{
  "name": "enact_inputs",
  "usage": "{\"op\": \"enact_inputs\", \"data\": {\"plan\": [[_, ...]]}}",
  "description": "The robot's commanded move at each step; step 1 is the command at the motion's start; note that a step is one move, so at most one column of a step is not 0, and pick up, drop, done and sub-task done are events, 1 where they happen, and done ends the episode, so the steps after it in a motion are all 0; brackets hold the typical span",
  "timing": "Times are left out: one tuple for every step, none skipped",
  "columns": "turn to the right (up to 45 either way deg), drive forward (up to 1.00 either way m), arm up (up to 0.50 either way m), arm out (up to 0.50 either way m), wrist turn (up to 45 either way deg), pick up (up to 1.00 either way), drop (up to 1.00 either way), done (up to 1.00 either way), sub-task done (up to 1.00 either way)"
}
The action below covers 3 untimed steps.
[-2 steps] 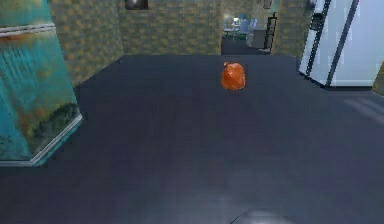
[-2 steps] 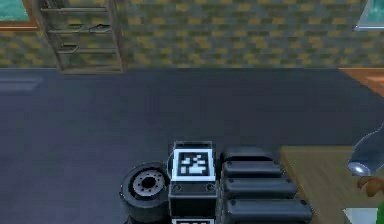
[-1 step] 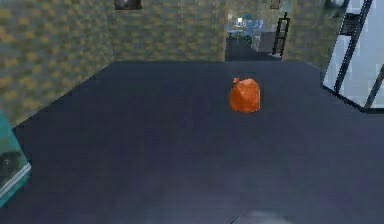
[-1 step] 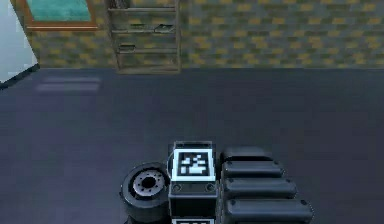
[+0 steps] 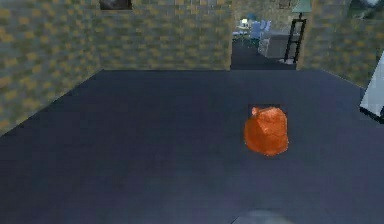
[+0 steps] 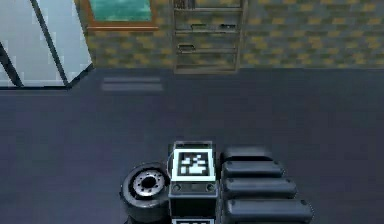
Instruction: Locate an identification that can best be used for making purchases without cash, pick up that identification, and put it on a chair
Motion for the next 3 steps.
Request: {"op": "enact_inputs", "data": {"plan": [[0.0,1.00,0.00,0.00,0.0,0.00,0.00,0.00,0.00],[0.0,0.50,0.00,0.00,0.0,0.00,0.00,0.00,0.00],[0.0,0.80,0.00,0.00,0.0,0.00,0.00,0.00,0.00]]}}
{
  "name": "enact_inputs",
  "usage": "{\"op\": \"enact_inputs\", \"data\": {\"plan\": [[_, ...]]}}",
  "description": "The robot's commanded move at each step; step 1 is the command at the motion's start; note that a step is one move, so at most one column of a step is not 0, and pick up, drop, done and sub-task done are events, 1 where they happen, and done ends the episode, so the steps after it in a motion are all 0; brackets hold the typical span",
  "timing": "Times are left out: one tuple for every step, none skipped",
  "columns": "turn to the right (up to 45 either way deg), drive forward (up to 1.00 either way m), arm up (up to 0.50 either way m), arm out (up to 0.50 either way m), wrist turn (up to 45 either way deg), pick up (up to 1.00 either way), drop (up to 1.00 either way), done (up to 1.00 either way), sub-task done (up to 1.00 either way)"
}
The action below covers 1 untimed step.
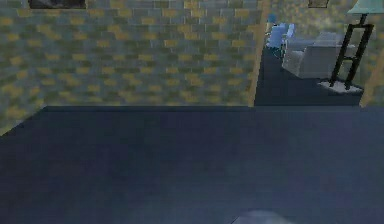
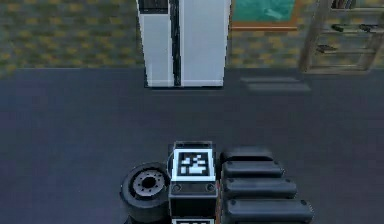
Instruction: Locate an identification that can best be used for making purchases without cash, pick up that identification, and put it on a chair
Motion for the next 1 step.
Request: {"op": "enact_inputs", "data": {"plan": [[24.0,0.00,0.00,0.00,0.0,0.00,0.00,0.00,0.00]]}}
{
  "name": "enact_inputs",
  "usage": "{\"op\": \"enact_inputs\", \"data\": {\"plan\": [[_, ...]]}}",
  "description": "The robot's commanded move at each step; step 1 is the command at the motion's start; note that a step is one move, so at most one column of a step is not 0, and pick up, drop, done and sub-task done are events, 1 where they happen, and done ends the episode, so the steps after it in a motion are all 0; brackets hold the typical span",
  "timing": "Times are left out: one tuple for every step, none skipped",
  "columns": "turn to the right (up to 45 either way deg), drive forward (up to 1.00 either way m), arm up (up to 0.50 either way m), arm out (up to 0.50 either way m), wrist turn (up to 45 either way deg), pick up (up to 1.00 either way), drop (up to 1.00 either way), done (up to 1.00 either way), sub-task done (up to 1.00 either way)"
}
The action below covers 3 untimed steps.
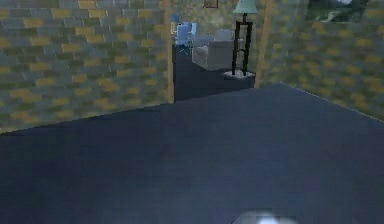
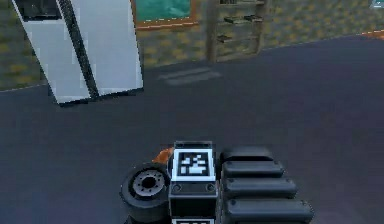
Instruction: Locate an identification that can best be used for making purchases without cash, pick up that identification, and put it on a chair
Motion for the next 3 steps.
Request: {"op": "enact_inputs", "data": {"plan": [[0.0,1.00,0.00,0.00,0.0,0.00,0.00,0.00,0.00],[0.0,1.00,0.00,0.00,0.0,0.00,0.00,0.00,0.00],[0.0,0.80,0.00,0.00,0.0,0.00,0.00,0.00,0.00]]}}
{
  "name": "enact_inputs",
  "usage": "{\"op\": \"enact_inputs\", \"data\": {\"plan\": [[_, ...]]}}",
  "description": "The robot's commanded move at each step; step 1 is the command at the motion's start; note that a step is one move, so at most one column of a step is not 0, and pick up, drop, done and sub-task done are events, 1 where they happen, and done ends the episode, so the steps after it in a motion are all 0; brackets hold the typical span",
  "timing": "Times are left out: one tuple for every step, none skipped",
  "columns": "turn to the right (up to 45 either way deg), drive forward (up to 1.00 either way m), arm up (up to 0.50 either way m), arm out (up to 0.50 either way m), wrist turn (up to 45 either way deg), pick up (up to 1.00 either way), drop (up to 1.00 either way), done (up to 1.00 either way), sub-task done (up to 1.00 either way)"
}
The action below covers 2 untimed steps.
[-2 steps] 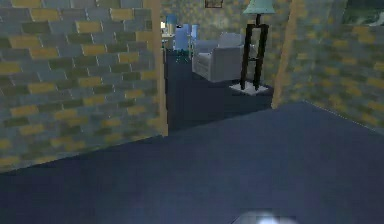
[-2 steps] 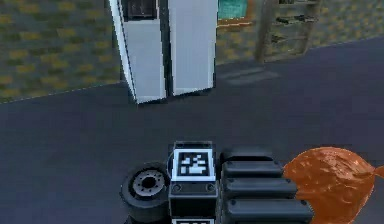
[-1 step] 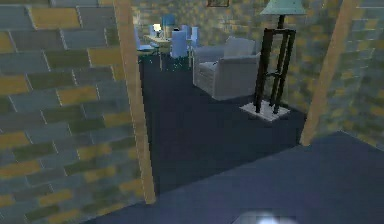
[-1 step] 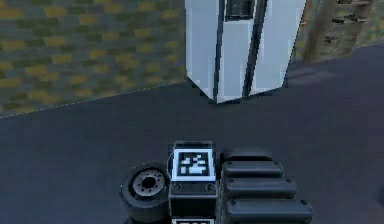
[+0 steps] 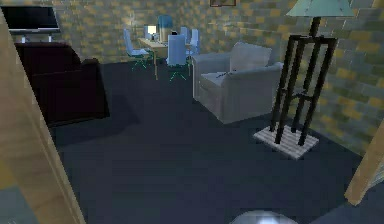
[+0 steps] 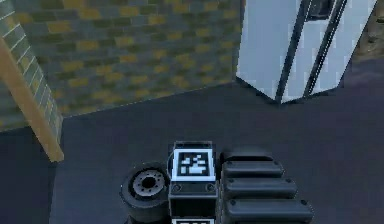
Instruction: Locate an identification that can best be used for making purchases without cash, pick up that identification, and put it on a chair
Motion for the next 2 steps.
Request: {"op": "enact_inputs", "data": {"plan": [[0.0,0.80,0.00,0.00,0.0,0.00,0.00,0.00,0.00],[-15.0,0.00,0.00,0.00,0.0,0.00,0.00,0.00,0.00]]}}
